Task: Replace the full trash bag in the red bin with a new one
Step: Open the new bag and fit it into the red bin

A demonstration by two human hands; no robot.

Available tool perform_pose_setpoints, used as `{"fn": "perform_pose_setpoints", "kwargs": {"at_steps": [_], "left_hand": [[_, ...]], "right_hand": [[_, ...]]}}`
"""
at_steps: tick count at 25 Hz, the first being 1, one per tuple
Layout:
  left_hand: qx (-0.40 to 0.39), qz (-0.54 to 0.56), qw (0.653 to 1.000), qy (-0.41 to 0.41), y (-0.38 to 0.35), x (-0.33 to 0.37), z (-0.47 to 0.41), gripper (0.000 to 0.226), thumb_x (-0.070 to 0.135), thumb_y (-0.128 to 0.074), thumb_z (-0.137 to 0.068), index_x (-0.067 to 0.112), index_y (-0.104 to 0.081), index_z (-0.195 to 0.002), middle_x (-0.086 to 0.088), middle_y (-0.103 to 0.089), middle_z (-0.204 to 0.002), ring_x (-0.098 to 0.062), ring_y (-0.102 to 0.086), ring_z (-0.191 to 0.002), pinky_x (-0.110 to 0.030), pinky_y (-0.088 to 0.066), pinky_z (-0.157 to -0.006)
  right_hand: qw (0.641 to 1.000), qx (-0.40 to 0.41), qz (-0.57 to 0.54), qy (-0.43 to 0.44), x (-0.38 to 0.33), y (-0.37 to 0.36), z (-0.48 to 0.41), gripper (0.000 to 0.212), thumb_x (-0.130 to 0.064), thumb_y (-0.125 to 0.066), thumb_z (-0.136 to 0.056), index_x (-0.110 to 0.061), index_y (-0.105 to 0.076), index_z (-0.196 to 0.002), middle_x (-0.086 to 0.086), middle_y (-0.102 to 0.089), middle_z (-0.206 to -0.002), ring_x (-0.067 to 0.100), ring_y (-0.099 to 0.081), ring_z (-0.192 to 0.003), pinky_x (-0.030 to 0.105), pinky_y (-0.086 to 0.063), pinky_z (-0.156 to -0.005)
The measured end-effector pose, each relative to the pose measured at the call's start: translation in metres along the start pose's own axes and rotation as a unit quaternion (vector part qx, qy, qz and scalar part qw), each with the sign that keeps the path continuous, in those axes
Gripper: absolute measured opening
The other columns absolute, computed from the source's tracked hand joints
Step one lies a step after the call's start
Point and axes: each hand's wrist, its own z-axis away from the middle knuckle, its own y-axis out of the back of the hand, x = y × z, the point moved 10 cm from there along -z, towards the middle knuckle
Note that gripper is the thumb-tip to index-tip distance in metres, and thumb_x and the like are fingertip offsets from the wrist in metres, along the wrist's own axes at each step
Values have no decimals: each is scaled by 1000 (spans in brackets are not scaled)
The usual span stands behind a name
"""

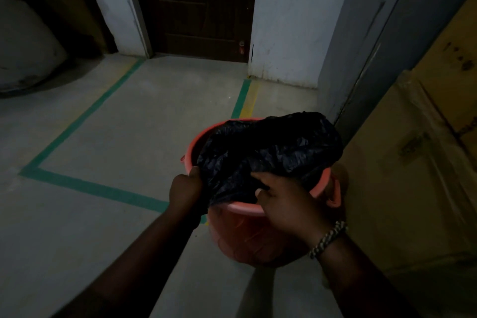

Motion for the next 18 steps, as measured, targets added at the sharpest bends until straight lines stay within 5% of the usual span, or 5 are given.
{"fn": "perform_pose_setpoints", "kwargs": {"at_steps": [4,7,10,13,18], "left_hand": [[-3,-23,1000,-6,4,6,9,62,49,-43,-94,-8,-61,-112,-26,-63,-106,-36,-61,-91,-36,-47,-75],[8,15,1000,16,1,-7,4,79,64,-44,-76,-6,-62,-106,-30,-64,-109,-42,-66,-95,-50,-57,-87],[-7,59,998,38,-2,0,15,75,68,-45,-74,-1,-60,-101,-31,-63,-119,-44,-65,-104,-55,-53,-95],[-29,55,998,29,-8,13,25,56,42,-40,-103,-7,-60,-123,-31,-57,-132,-42,-57,-120,-41,-47,-100],[-3,67,997,25,-6,14,24,53,39,-37,-104,-6,-60,-122,-31,-58,-129,-45,-58,-117,-43,-49,-99]], "right_hand": [[999,47,-25,-4,1,15,8,27,-23,-61,-98,-21,-72,-122,0,-72,-123,18,-65,-116,36,-51,-101],[965,192,-180,-16,11,48,16,7,-18,-70,-93,-16,-78,-94,-2,-78,-88,11,-73,-86,36,-59,-83],[918,271,-286,-52,26,59,29,15,-10,-74,-89,-15,-72,-74,-1,-73,-66,10,-73,-66,32,-59,-69],[906,316,-274,-67,36,61,42,12,-8,-77,-85,-16,-71,-78,1,-70,-68,14,-69,-67,28,-55,-66],[820,354,-420,-158,75,51,55,19,6,-70,-86,-5,-57,-95,16,-66,-78,15,-67,-52,29,-49,-46]]}}
